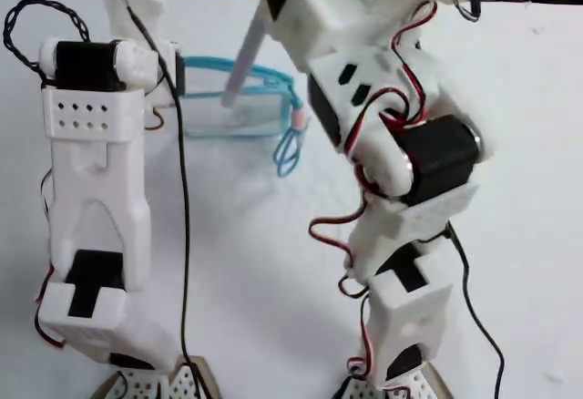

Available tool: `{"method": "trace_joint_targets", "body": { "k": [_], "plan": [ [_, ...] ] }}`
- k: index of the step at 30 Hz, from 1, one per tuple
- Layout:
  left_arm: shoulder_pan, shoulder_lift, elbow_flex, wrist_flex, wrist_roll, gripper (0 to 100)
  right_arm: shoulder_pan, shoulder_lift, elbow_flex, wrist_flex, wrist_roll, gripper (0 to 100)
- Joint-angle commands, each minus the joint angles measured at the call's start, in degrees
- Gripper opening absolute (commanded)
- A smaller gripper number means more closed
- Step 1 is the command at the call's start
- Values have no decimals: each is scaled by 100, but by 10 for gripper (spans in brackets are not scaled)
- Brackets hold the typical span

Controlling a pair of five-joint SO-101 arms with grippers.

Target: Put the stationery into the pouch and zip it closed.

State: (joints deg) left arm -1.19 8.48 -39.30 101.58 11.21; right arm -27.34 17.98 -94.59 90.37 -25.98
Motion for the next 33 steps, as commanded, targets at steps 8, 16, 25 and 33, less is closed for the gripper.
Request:
{"method": "trace_joint_targets", "body": {
  "k": [8,16,25,33],
  "plan": [
    [4,4,-53,35,26,23,-66,-1807,-79,1147,1495,17],
    [4,4,-53,35,26,23,-84,-3169,1029,1130,2347,17],
    [4,4,-35,35,18,23,-101,-5824,6866,1112,2743,17],
    [4,4,-35,35,18,23,-84,-6343,10690,593,3859,17]
  ]
}}
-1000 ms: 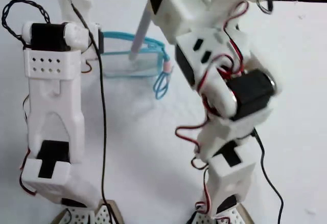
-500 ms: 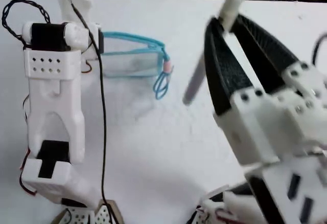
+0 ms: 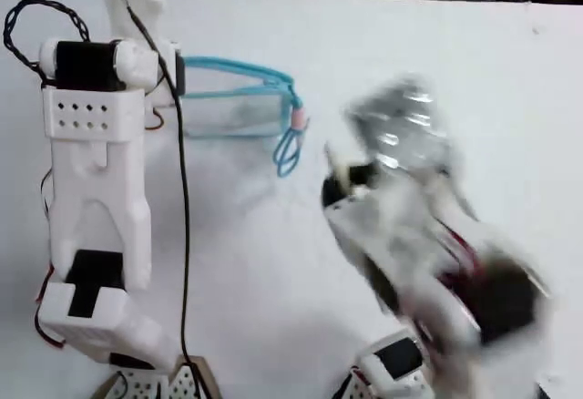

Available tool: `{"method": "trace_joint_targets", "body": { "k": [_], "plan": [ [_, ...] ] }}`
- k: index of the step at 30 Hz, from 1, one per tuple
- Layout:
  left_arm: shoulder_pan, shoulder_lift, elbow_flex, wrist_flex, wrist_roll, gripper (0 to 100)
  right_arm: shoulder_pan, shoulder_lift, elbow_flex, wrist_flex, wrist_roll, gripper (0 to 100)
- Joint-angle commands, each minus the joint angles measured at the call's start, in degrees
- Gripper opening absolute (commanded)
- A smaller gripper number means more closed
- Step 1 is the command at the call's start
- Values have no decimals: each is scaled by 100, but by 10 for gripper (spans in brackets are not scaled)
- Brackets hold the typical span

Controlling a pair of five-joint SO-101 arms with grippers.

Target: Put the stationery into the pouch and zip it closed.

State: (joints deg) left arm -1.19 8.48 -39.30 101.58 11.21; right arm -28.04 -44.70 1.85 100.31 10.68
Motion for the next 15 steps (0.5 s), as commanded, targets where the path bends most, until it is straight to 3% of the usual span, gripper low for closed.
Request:
{"method": "trace_joint_targets", "body": {
  "k": [1,7,15],
  "plan": [
    [4,4,-26,35,18,23,-13,-40,1275,-725,220,17],
    [4,4,-18,35,18,23,13,453,1670,-3046,123,17],
    [4,4,-18,44,18,23,-22,75,1679,-6870,-1266,17]
  ]
}}
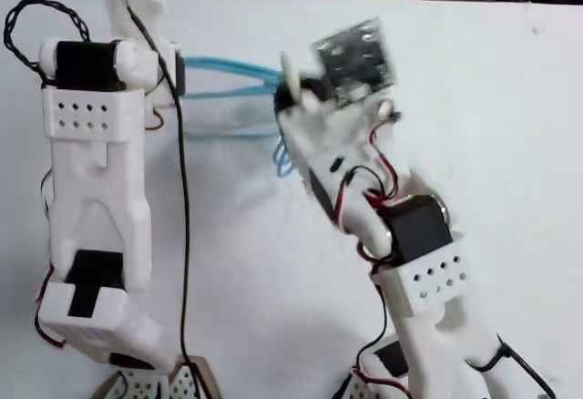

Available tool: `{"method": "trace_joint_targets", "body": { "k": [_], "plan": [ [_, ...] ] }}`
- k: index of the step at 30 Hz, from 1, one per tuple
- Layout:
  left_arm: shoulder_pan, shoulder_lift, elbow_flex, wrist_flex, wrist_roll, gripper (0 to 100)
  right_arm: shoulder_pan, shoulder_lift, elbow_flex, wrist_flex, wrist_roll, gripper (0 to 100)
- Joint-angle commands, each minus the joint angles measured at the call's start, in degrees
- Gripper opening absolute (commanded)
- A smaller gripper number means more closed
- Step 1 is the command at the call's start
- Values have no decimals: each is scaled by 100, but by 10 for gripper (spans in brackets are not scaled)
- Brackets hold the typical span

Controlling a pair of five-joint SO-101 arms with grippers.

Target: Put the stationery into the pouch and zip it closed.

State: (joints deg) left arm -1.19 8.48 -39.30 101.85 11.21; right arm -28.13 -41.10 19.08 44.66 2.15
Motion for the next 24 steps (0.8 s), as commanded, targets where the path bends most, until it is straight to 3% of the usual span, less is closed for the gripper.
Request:
{"method": "trace_joint_targets", "body": {
  "k": [1,4,9,13,19,24],
  "plan": [
    [4,4,-18,18,18,23,-13,-400,-44,-1666,-527,17],
    [4,4,-18,18,18,23,-4,-611,9,-2870,-809,17],
    [22,4,-18,18,18,23,-4,-426,765,-5068,-475,17],
    [13,13,-18,18,18,23,-119,-215,1705,-6079,0,17],
    [31,4,-18,18,18,23,-699,-13,3209,-8031,1354,17],
    [22,4,-18,18,18,23,-1086,119,3543,-8681,1468,17]
  ]
}}
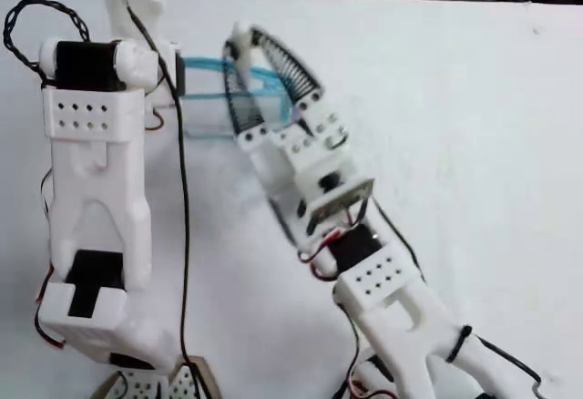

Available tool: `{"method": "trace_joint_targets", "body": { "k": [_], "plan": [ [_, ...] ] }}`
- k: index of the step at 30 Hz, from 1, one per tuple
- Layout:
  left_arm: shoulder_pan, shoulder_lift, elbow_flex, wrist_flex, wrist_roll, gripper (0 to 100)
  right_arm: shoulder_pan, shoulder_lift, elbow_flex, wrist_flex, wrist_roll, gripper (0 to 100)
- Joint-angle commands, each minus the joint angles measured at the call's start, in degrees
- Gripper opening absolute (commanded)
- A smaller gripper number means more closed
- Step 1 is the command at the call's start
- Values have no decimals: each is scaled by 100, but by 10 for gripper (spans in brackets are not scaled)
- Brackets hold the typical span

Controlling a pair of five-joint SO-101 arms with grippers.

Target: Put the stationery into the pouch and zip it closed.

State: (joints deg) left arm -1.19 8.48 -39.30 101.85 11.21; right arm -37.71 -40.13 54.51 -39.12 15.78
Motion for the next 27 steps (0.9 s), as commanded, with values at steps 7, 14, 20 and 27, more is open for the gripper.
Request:
{"method": "trace_joint_targets", "body": {
  "k": [7,14,20,27],
  "plan": [
    [4,4,-18,18,18,23,-48,356,18,-330,105,17],
    [4,4,-18,18,18,23,-22,1165,26,-13,167,16],
    [4,4,-18,18,18,23,66,1736,18,312,378,18],
    [4,4,-18,18,18,23,48,1191,-9,2000,440,207]
  ]
}}
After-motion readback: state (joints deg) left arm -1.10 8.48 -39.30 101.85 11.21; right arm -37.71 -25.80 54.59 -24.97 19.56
